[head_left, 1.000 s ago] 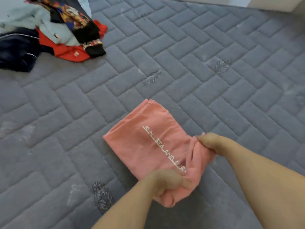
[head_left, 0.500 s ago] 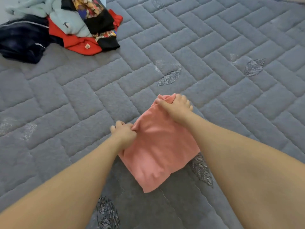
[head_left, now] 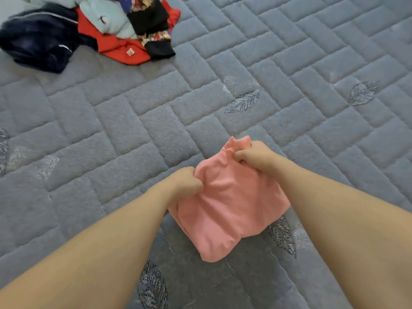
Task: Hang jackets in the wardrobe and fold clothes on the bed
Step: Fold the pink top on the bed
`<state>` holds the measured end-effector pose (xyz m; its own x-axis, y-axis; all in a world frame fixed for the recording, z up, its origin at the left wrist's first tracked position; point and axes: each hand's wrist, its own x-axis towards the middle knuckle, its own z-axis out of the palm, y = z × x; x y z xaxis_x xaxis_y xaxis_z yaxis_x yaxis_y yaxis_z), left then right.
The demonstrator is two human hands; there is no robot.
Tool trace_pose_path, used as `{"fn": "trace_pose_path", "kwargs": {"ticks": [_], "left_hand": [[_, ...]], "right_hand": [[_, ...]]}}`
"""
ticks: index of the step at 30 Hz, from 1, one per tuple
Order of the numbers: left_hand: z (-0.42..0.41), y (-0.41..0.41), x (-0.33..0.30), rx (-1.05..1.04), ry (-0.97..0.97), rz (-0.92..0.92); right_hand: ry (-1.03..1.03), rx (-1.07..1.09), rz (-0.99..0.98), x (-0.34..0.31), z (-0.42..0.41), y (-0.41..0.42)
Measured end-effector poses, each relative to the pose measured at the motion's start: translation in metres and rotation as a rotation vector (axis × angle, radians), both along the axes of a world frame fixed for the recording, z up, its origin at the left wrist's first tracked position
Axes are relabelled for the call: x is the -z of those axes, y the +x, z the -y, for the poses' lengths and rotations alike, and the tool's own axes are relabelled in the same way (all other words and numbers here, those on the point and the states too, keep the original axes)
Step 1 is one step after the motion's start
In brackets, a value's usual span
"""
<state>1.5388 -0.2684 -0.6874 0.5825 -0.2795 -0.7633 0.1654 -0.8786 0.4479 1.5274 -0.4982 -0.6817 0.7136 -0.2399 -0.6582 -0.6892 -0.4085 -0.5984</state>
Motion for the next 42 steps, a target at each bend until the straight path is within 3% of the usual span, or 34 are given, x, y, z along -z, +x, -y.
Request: {"fn": "trace_pose_path", "kwargs": {"ticks": [5, 11, 18, 24, 31, 42], "left_hand": [[0.027, -0.021, -0.099, 0.126, -0.032, 0.060], [0.050, -0.025, -0.274, 0.199, -0.191, 0.401], [0.079, -0.055, -0.436, 0.439, 0.007, 0.754], [0.130, -0.121, -0.518, 0.659, -0.156, 0.957], [0.186, -0.247, -0.614, 0.997, -0.439, 1.085], [0.216, -0.553, -0.749, 1.343, -0.823, 1.226]], "right_hand": [[0.040, 0.124, 0.019, -0.107, 0.020, -0.030], [0.232, 0.630, 0.584, -0.258, 0.019, -0.088], [0.133, 0.549, 0.814, -0.426, 0.024, -0.157], [-0.002, 0.797, 0.986, -0.513, 0.031, -0.277], [-0.120, 1.412, 1.076, -0.595, 0.019, -0.438], [-0.459, 1.768, 1.380, -0.716, -0.046, -0.742]]}}
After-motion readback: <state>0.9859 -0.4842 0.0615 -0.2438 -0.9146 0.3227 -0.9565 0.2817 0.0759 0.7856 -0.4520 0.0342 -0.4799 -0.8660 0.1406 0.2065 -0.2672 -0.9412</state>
